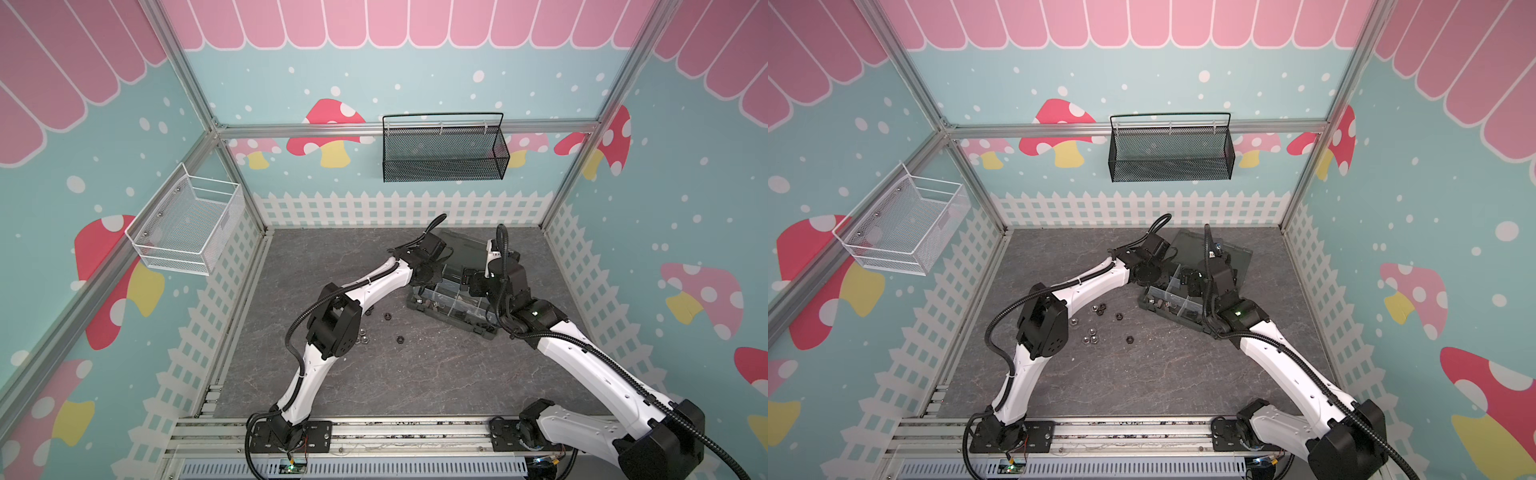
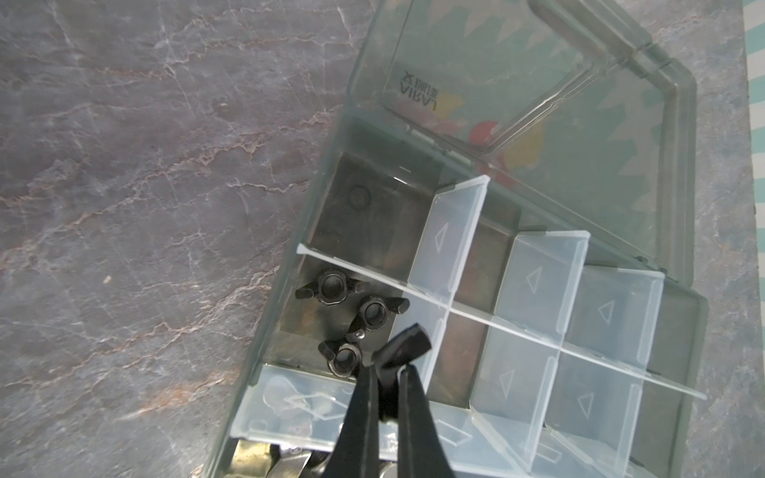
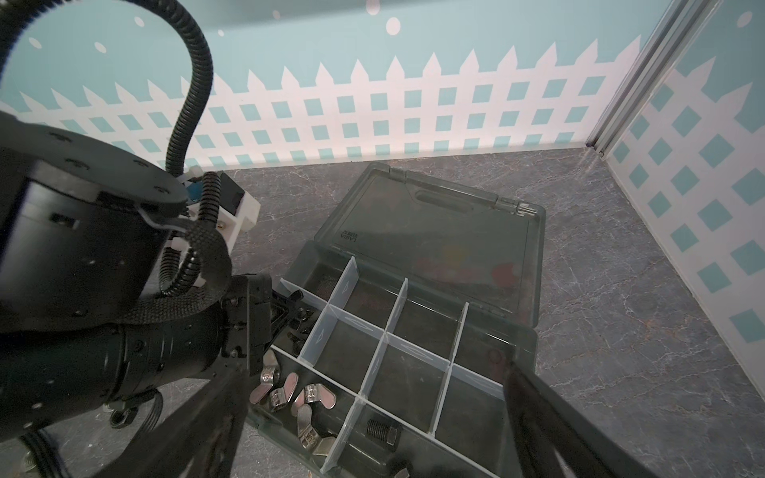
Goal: Sort the screws and nuts into containers
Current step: Place the nut into the container, then pick up the nut from the center of the table.
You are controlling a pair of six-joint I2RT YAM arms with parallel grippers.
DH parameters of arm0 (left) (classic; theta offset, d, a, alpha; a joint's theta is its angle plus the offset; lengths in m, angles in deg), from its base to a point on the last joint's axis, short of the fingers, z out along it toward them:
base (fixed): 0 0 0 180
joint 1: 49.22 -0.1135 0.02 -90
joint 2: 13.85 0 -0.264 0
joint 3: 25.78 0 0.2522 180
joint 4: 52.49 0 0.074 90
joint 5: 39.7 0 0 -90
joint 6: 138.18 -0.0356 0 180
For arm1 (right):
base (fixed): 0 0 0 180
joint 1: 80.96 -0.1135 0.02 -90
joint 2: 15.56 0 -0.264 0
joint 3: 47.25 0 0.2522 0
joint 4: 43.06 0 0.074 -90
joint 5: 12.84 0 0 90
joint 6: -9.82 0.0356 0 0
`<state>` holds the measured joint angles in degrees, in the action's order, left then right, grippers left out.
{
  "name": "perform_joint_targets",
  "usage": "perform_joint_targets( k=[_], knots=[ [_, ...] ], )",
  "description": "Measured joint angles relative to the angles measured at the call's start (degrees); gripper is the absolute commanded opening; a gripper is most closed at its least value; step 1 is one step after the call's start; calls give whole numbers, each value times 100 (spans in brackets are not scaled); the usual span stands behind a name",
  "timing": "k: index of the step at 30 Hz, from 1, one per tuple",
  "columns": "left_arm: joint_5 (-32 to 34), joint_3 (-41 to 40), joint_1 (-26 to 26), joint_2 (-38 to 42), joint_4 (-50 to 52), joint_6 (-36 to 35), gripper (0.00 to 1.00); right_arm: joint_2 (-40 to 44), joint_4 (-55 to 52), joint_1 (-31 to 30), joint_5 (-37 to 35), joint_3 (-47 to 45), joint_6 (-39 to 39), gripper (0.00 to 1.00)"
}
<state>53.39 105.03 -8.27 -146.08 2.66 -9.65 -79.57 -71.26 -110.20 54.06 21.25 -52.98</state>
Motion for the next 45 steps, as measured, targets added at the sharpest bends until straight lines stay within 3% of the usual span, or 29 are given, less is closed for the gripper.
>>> perform_joint_targets(
  k=[5,19,25,28,31,40,45],
  knots=[
    [15,4,0,-7,13,22,23,-2,46,0,9,0,9,97],
    [256,-229,-4,262,15,68,26,-42,107,0,109,0,-13,97],
    [612,-1519,-98,1478,-205,267,32,-208,142,0,345,2,-83,97],
    [780,-2374,-245,2262,-459,437,41,-330,157,0,483,9,-125,99],
    [986,-3217,-431,3034,-713,608,50,-511,175,-31,645,37,-149,95],
    [1718,-5560,-1034,5187,-1189,1270,100,-1484,212,-732,1060,544,-186,83],
    [2159,-6697,-1401,6354,-1272,1663,100,-2299,205,-1292,1351,1102,-264,75]
  ],
)
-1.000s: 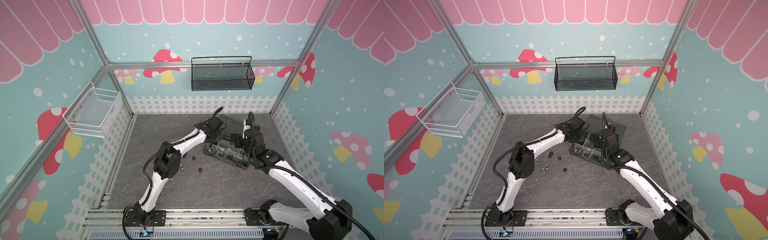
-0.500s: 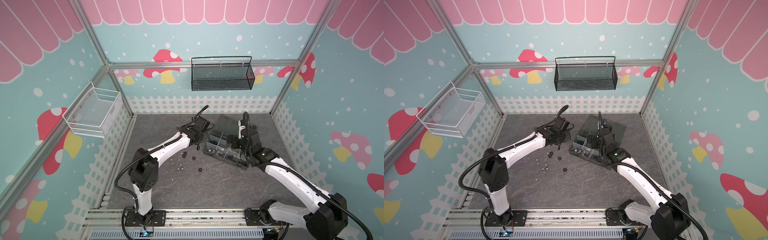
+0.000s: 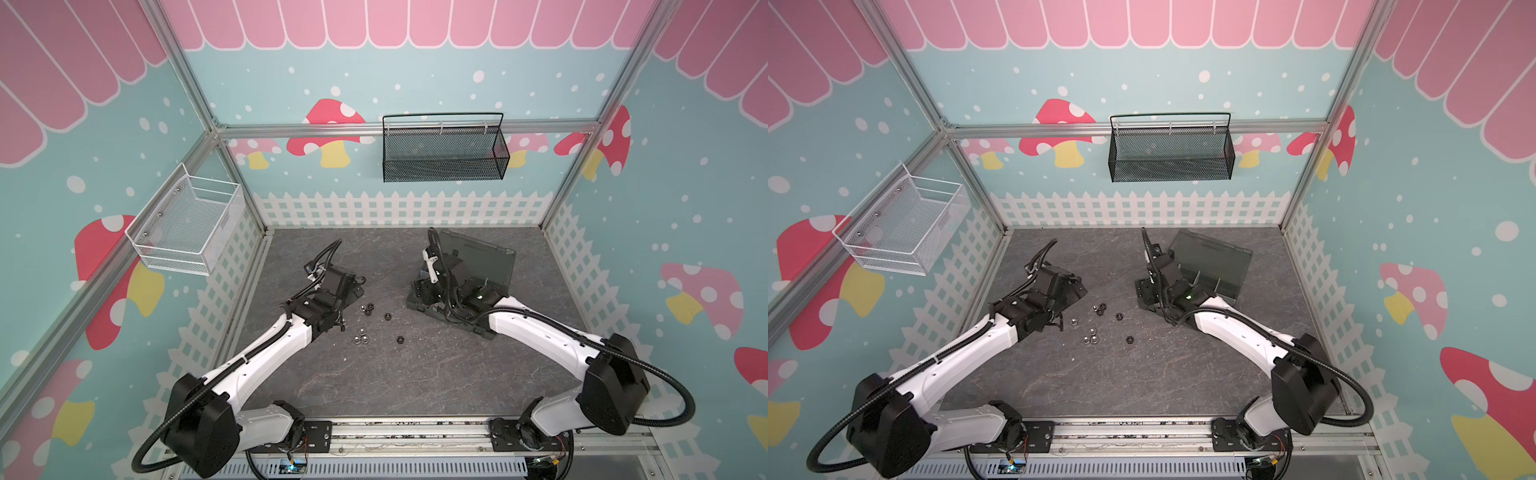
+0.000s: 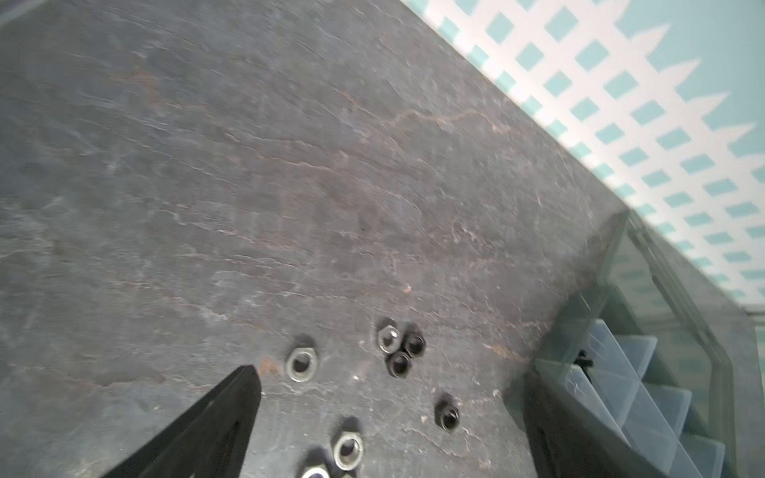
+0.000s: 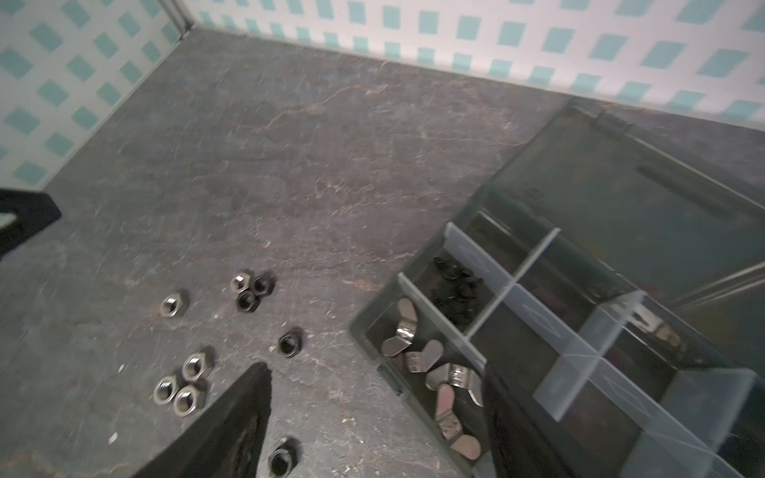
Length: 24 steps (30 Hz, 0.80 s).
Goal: Sort the screws and nuts into containers
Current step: Pick up the nut from the center of the table.
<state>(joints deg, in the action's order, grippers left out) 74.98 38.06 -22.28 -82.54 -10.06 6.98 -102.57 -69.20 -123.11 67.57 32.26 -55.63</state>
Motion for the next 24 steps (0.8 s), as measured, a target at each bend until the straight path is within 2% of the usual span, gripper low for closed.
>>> perform_joint_targets(
  k=[4,9,14,19,24],
  knots=[
    [168,-772,-391,752,-9,345,100,-763,-103,-236,372,575,-76,65],
    [166,-1397,-984,1281,15,566,100,-1744,-413,-389,713,1445,-275,61],
    [162,-1495,-1274,1320,66,619,100,-2780,-920,-568,957,2522,-566,57],
    [129,-1495,-1344,1161,79,623,100,-3777,-1510,-708,1104,3709,-863,51],
    [79,-1495,-1344,1067,109,640,100,-4350,-1937,-798,1167,4446,-1088,45]
  ],
)
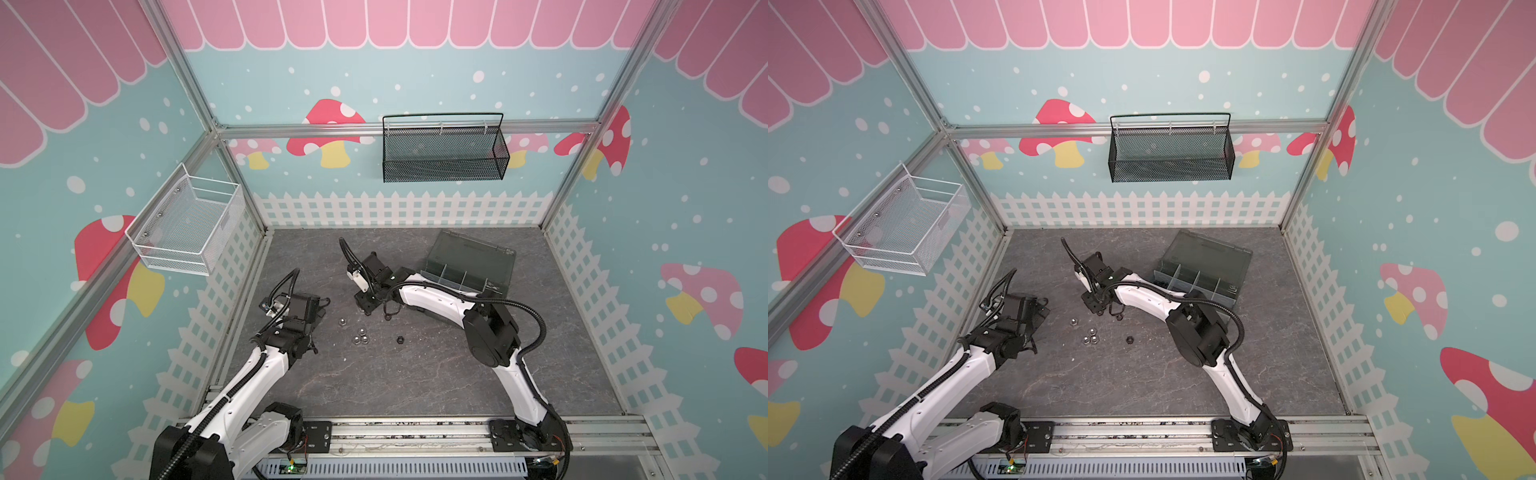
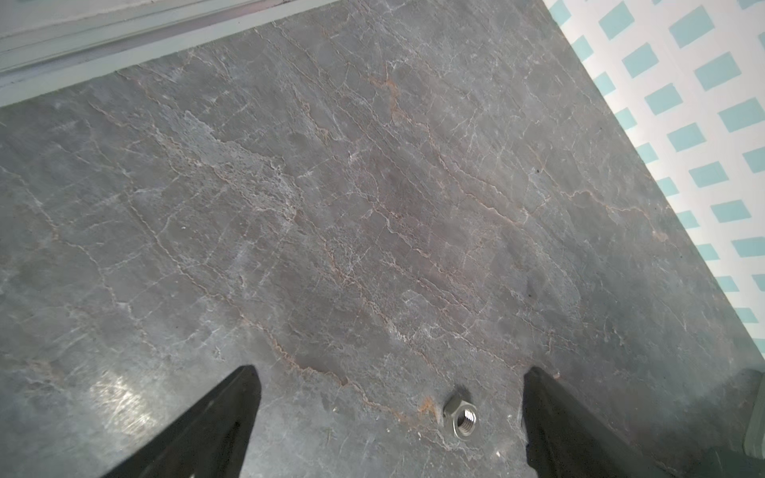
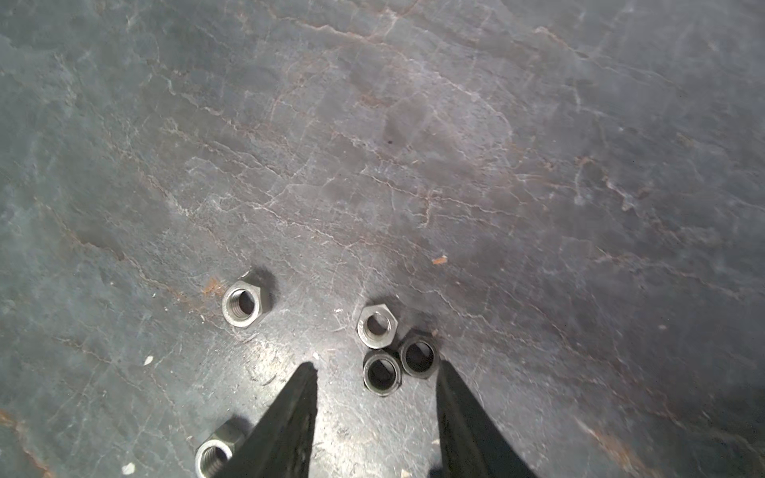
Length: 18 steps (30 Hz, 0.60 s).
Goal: Sort the screws and nuts into containers
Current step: Pick up the nut from the center of the table.
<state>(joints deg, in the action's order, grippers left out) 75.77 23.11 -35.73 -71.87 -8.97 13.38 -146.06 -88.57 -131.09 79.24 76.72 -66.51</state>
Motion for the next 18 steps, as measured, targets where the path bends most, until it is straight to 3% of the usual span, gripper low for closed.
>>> perform_joint_targets(
  k=[11,18],
  knots=[
    [-76,-2,-4,28,0,46,100,-660,-415,-24,28,739,-273,35],
    [-114,-39,-28,28,2,87,100,-979,-555,-26,35,1043,-345,34]
  ],
)
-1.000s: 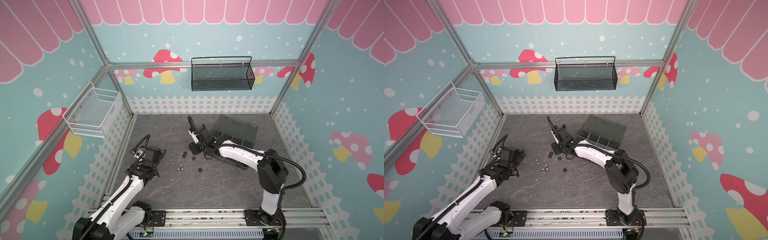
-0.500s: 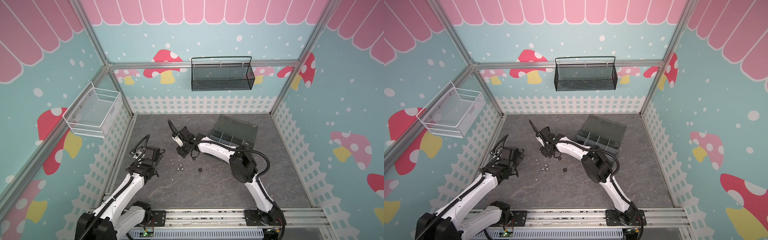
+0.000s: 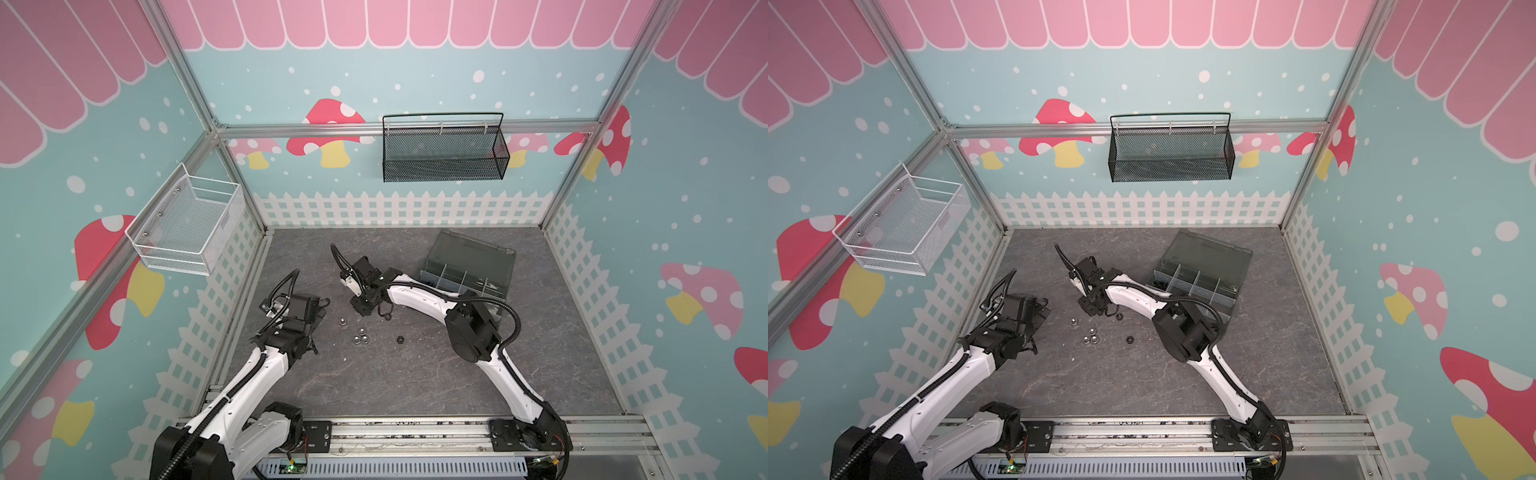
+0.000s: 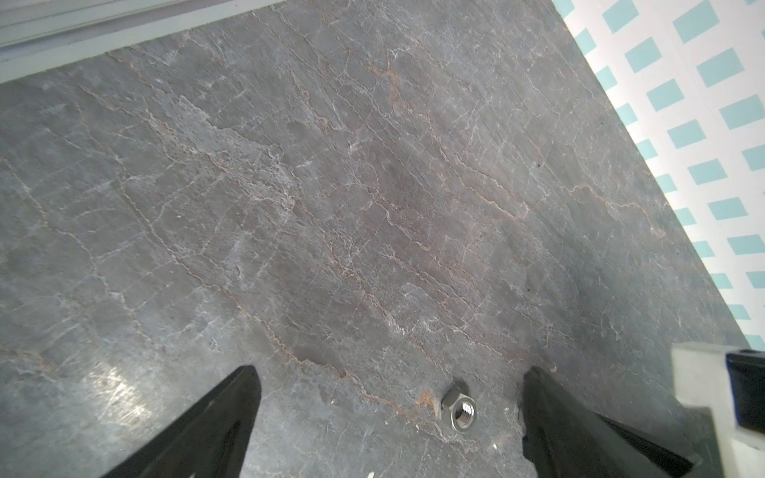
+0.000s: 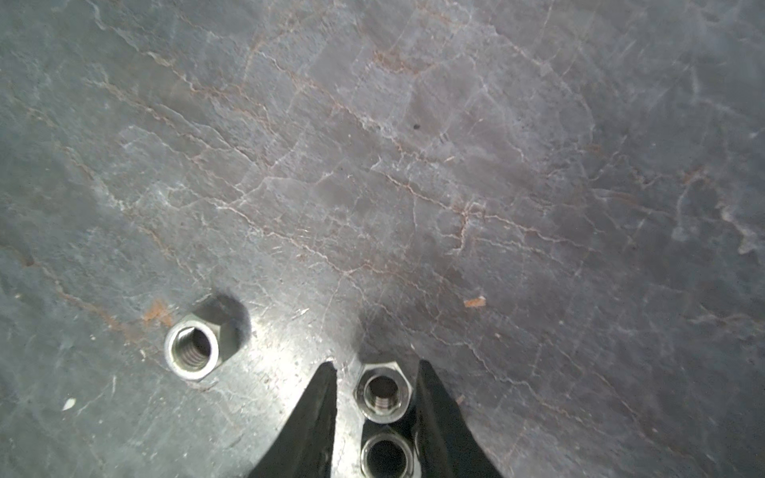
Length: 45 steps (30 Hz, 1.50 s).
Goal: Sort the screws and nuts into containers
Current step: Pick up the nut from the center of the table.
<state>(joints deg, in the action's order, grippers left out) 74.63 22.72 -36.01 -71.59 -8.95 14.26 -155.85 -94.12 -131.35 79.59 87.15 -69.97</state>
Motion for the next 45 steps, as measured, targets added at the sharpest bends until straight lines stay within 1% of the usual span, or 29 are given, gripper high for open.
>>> perform_joint_targets(
  k=[11,27,29,33,39,45],
  knots=[
    [-81,0,-13,-66,11,0,100,-223,-129,-2,-157,184,-46,34],
    [-275,0,-83,-238,15,-2,100,-181,-162,-101,-402,96,-181,31],
    [-297,0,-85,-249,15,-2,100,-173,-162,-125,-442,85,-201,32],
    [-323,0,-105,-249,15,-2,100,-118,-155,-138,-352,-11,-225,34],
    [-343,0,-114,-249,15,-2,100,-35,-140,-138,-24,-162,-234,32],
    [-356,0,-120,-249,15,-4,100,-31,-127,-149,-79,-177,-221,30]
  ],
)
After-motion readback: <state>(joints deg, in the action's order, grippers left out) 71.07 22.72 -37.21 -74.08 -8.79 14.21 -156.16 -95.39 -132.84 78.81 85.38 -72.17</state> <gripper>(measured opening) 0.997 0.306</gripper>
